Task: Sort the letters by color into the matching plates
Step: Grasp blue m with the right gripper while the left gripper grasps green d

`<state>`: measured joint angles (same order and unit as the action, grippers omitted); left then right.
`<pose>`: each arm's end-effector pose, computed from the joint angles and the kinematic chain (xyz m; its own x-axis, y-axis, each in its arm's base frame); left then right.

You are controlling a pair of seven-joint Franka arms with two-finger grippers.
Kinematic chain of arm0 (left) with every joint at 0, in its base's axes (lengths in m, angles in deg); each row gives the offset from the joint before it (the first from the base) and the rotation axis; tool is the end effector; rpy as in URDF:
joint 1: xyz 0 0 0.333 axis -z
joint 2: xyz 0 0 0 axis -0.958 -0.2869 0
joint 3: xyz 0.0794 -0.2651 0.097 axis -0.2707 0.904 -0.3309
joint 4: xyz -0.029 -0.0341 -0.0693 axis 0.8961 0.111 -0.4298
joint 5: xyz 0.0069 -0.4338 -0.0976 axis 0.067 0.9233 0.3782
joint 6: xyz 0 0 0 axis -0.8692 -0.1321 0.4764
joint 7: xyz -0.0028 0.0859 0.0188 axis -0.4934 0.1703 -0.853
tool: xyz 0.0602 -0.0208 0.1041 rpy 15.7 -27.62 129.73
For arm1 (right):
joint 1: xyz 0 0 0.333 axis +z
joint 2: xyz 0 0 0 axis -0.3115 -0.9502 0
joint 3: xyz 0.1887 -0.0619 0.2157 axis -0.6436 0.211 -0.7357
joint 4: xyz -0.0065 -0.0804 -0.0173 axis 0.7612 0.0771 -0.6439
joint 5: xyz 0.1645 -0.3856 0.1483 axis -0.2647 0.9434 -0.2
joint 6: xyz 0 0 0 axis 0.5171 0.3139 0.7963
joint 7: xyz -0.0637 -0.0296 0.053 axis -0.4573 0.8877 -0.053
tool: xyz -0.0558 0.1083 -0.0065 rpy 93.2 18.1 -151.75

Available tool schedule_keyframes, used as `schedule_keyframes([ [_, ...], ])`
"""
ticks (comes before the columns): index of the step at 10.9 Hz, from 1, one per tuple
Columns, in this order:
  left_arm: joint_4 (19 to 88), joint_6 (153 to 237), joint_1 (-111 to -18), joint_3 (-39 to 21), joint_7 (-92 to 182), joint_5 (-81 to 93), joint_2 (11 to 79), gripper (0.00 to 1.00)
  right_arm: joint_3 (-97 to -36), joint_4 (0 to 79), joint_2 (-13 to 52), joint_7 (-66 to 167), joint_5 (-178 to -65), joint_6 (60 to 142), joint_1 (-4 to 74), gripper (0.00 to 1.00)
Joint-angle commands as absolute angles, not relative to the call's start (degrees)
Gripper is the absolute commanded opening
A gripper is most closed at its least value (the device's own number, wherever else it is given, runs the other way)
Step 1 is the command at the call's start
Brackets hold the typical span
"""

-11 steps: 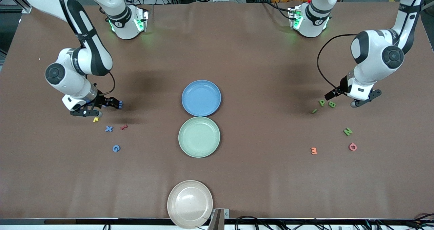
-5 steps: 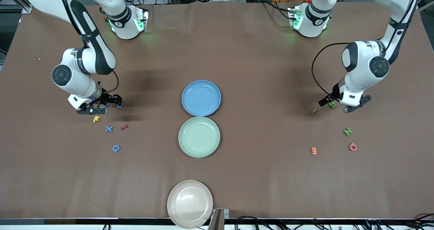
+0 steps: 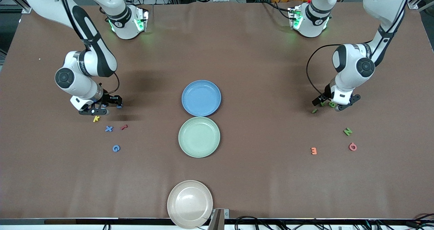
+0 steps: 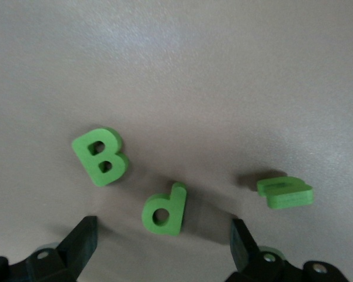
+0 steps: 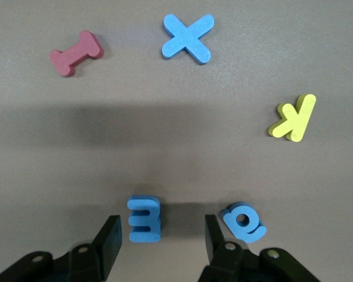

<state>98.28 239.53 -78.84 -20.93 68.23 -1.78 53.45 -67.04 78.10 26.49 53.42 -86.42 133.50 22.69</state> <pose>0.4674 -0.0101 0.0771 0.8592 0.5106 -0.0312 0.5114 -0.8589 0.0284 0.5082 -0.0069 0.1100 0.9957 -0.0005 -0.0922 0.0001 -1.0000 0.0060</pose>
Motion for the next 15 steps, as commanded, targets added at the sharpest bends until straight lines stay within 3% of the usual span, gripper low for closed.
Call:
schedule_keyframes([
  [1,98.15,240.89,-77.81,-20.77,70.54,-1.03,53.19,1.0,-68.39,78.65,25.15,53.84,-85.7,135.66,21.76,0.62],
  [8,96.65,240.98,-78.16,-21.12,70.54,-2.87,52.05,1.0,-69.8,78.56,23.74,56.21,-85.96,136.1,21.4,0.56],
  [9,96.65,240.98,-78.42,-21.2,70.54,-3.48,51.96,1.0,-69.98,78.56,23.65,56.21,-85.96,136.1,21.4,0.45],
  [11,96.57,240.98,-78.69,-21.38,70.45,-5.06,51.87,1.0,-70.07,78.48,23.65,56.21,-85.96,136.01,21.4,0.0],
  [12,96.48,240.89,-78.78,-21.38,70.54,-5.33,51.87,0.09,-70.07,78.48,23.74,56.21,-85.96,136.01,21.49,0.0],
  [13,96.48,240.89,-79.47,-21.38,70.1,-5.51,51.87,0.0,-70.59,78.39,23.91,56.3,-85.96,135.93,21.49,0.0],
  [15,96.56,240.89,-79.83,-21.38,70.01,-5.77,51.96,0.0,-71.82,77.86,24.96,57.87,-85.96,135.49,21.67,0.0],
])
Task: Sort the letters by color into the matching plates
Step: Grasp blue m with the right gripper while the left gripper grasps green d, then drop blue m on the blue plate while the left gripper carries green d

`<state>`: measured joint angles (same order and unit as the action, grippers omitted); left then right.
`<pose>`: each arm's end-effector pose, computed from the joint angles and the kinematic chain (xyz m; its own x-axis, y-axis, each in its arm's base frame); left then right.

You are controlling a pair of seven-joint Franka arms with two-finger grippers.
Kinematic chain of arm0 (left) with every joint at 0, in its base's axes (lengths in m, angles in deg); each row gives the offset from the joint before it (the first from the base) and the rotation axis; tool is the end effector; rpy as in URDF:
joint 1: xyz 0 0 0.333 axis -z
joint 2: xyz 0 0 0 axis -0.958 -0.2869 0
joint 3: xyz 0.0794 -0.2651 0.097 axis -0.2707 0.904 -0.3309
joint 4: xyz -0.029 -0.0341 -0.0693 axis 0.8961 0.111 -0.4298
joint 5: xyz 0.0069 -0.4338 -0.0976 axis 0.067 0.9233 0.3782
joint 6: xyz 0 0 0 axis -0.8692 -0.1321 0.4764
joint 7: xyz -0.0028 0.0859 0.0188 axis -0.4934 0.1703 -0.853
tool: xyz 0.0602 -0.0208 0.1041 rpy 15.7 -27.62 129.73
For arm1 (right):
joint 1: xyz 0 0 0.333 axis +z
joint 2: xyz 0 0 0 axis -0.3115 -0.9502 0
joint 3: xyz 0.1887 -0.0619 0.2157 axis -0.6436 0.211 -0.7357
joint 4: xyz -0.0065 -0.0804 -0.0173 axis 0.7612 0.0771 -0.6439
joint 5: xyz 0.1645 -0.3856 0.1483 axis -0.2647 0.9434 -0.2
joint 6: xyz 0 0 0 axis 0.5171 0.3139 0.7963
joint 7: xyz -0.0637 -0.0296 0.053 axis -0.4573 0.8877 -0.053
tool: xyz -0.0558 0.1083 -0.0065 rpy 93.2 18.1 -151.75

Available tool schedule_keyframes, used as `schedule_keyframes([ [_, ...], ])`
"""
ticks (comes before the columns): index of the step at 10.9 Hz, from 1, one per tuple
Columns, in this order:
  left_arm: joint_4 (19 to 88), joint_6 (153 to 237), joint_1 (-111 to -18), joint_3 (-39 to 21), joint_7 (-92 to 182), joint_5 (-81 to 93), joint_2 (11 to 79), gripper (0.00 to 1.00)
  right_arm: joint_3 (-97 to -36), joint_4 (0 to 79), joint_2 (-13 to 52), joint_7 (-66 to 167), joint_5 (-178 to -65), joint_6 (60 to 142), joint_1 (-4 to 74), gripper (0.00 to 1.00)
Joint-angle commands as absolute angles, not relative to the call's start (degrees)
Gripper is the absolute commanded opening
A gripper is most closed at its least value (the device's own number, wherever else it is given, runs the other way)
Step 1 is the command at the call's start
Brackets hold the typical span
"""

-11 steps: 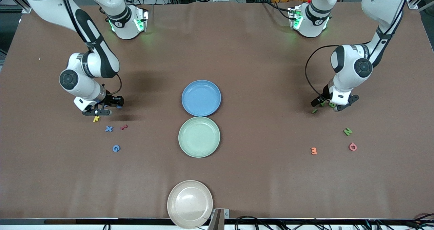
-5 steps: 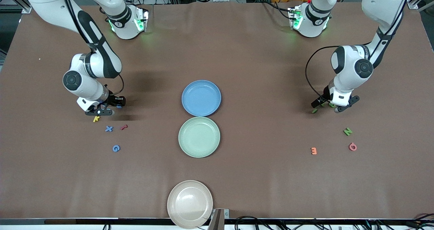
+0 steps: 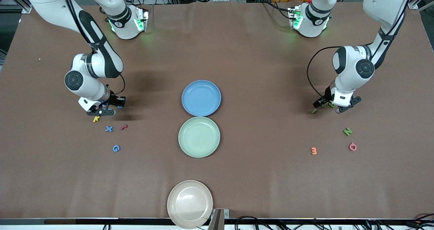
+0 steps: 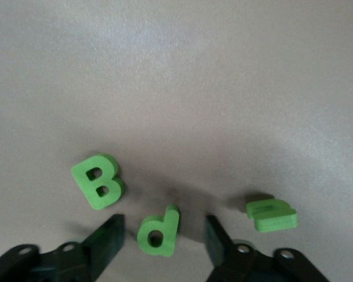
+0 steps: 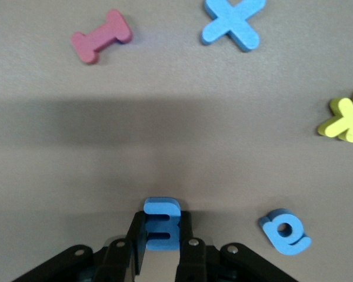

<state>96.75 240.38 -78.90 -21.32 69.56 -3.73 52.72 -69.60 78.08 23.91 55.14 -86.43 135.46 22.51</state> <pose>0.4796 -0.0076 0.0805 0.8598 0.5107 -0.0004 0.5104 -0.8593 0.0330 0.5019 0.0153 0.0895 0.9946 0.0097 -0.1034 0.0097 -1.0000 -0.0007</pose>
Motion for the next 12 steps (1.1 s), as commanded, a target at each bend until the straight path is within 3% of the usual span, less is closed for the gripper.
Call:
schedule_keyframes([
  [1,96.56,240.89,-79.75,-21.38,70.01,-5.77,51.96,0.0,-73.65,76.99,26.1,61.19,-85.96,134.96,21.84,0.0],
  [6,96.04,240.8,-79.39,-21.29,70.1,-5.86,53.18,0.0,-82.09,67.77,26.2,82.8,-86.31,124.6,27.73,0.0],
  [12,92.35,240.28,-79.31,-19.81,70.71,-5.77,54.86,0.0,-82.81,61.62,20.94,102.85,-86.58,125.38,41.07,0.0],
])
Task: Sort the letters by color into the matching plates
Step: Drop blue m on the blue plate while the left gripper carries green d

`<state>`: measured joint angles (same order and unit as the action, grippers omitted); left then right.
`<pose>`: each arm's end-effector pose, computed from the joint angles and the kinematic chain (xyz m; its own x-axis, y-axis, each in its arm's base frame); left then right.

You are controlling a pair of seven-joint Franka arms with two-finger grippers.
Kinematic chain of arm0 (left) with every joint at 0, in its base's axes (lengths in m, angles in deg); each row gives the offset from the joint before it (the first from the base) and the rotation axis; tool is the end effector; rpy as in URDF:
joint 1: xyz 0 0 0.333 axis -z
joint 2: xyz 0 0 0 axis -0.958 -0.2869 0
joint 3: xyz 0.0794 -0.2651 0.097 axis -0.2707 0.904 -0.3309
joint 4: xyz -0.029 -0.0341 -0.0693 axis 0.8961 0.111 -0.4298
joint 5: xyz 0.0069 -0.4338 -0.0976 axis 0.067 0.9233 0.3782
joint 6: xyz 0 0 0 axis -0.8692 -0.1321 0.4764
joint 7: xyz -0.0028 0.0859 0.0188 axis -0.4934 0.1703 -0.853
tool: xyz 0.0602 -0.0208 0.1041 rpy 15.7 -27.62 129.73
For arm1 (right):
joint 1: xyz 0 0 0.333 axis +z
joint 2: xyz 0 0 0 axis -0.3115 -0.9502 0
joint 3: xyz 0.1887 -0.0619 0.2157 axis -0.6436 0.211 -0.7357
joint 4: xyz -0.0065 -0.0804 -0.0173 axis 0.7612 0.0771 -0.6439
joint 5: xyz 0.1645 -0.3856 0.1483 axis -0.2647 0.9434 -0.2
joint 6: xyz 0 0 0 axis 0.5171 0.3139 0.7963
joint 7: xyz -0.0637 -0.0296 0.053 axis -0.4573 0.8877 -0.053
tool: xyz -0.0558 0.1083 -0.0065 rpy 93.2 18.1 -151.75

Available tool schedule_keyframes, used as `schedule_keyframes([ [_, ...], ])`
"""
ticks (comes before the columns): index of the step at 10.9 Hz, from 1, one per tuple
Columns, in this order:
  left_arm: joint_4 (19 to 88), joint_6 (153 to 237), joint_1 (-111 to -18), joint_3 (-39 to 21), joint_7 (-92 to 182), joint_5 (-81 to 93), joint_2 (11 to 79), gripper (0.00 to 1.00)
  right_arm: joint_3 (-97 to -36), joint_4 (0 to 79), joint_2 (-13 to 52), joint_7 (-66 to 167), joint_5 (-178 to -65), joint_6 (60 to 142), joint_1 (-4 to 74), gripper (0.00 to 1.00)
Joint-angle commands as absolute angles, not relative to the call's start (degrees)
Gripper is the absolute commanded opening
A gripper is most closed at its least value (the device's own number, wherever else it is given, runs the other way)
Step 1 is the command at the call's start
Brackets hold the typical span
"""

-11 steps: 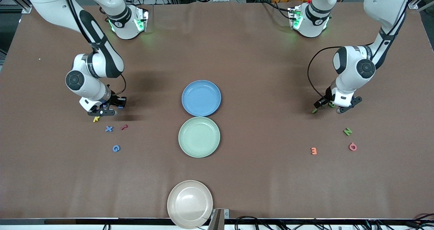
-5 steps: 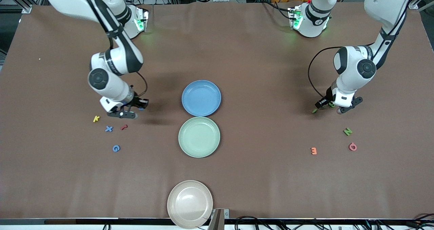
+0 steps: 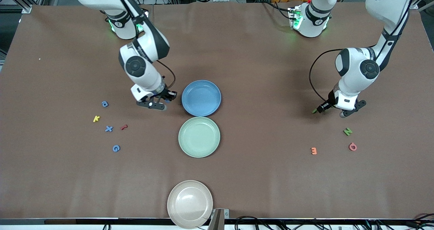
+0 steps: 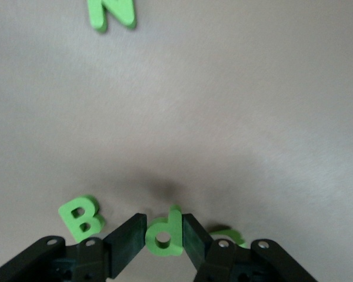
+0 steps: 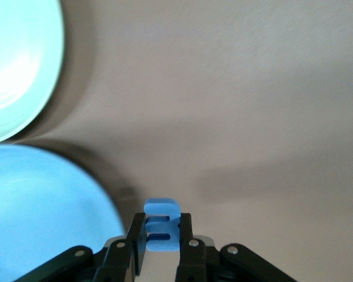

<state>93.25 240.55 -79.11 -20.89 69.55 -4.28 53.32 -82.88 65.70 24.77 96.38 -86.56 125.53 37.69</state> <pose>0.5127 -0.0094 0.1062 0.8627 0.5015 0.0653 0.4975 -0.8647 0.0690 0.5002 0.3002 0.1680 0.9726 -0.2168 -0.0846 -0.2201 -0.9750 -0.0320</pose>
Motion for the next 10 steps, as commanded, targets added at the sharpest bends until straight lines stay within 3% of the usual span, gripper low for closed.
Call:
schedule_keyframes([
  [1,91.04,240.28,-79.22,-18.32,72.37,-5.77,54.51,0.0,-83.33,60.47,20.06,105.58,-86.58,125.47,42.14,0.0],
  [6,81.56,240.28,-71.34,-15.05,85.0,-5.77,50.48,0.0,-88.34,56.59,16.36,114.04,-86.58,127.66,42.32,0.0],
  [7,78.84,240.28,-68.0,-15.05,89.3,-5.69,49.07,0.0,-88.52,56.5,16.18,114.74,-86.58,127.84,42.32,0.04],
  [8,76.9,240.28,-65.88,-15.14,92.39,-5.68,47.93,0.0,-88.61,56.42,16.18,115.18,-86.58,127.84,42.32,0.2],
  [9,75.92,240.28,-64.12,-15.05,93.9,-5.6,47.65,0.0,-88.7,56.33,16.18,115.28,-86.58,127.84,42.32,0.51],
  [10,74.78,240.28,-62.97,-15.05,95.22,-5.68,46.69,0.0,-88.7,56.15,16.44,115.28,-86.67,127.67,42.24,0.61],
])
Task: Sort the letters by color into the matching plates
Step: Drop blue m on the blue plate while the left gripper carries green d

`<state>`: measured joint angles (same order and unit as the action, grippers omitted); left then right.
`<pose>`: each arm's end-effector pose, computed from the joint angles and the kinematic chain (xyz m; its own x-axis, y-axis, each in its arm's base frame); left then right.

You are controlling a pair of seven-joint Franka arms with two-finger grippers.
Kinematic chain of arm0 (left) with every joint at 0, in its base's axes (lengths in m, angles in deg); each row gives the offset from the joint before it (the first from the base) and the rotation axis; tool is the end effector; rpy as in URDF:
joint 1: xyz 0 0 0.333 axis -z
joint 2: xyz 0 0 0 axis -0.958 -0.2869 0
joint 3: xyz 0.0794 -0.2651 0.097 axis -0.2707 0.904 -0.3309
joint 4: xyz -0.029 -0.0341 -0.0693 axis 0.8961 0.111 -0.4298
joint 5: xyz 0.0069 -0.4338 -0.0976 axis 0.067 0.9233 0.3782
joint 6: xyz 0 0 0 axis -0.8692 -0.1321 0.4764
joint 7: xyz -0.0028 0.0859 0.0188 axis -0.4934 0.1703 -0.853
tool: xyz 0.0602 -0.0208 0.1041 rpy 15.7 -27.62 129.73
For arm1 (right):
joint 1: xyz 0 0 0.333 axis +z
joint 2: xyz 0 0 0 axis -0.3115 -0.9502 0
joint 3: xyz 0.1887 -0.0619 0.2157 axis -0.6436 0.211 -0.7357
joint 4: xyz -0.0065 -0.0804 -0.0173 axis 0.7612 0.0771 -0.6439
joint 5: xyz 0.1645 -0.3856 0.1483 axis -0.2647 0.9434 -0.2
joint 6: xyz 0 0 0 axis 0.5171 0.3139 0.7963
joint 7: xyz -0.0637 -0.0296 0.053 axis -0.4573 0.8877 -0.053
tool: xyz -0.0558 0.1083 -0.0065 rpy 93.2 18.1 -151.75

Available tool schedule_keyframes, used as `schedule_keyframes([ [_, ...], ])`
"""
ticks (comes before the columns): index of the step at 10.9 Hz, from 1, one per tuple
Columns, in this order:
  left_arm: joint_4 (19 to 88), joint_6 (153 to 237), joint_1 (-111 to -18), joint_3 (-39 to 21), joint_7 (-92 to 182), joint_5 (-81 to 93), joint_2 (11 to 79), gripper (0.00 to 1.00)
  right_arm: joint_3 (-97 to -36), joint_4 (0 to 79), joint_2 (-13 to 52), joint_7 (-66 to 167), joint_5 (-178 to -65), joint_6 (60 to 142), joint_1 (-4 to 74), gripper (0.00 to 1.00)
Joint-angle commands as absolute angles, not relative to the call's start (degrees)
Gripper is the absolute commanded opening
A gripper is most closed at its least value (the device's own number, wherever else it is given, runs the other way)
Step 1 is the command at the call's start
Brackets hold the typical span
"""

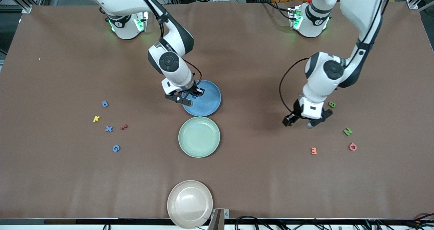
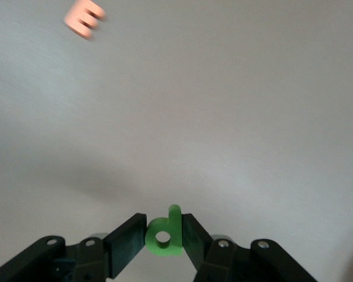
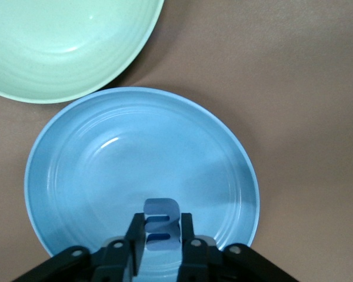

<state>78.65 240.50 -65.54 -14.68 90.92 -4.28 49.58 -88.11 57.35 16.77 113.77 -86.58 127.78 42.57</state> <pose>0.5754 -0.2166 0.1729 0.8263 0.5505 0.1188 0.5079 -0.8196 0.2651 0.4726 0.4117 0.1557 0.9283 -0.3530 -0.1167 -0.3634 -0.9278 -0.0843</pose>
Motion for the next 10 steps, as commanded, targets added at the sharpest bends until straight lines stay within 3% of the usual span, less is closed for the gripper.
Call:
schedule_keyframes([
  [1,73.38,240.28,-61.13,-15.05,96.19,-5.68,45.9,0.0,-88.61,56.15,16.79,115.1,-86.58,127.58,41.8,0.65],
  [3,69.95,240.45,-59.37,-13.92,97.25,-5.07,44.32,0.0,-88.53,56.15,18.63,113.88,-86.32,126.27,40.05,0.72],
  [6,60.64,240.45,-52.79,-13.91,106.28,-5.24,39.14,0.0,-87.56,56.15,22.4,102.15,-85.96,120.22,33.47,0.73],
  [10,53.96,240.8,-49.43,-14.26,107.98,-5.07,35.1,0.0,-81.16,56.24,26.11,82.28,-85.88,116.15,25.9,0.73],
])
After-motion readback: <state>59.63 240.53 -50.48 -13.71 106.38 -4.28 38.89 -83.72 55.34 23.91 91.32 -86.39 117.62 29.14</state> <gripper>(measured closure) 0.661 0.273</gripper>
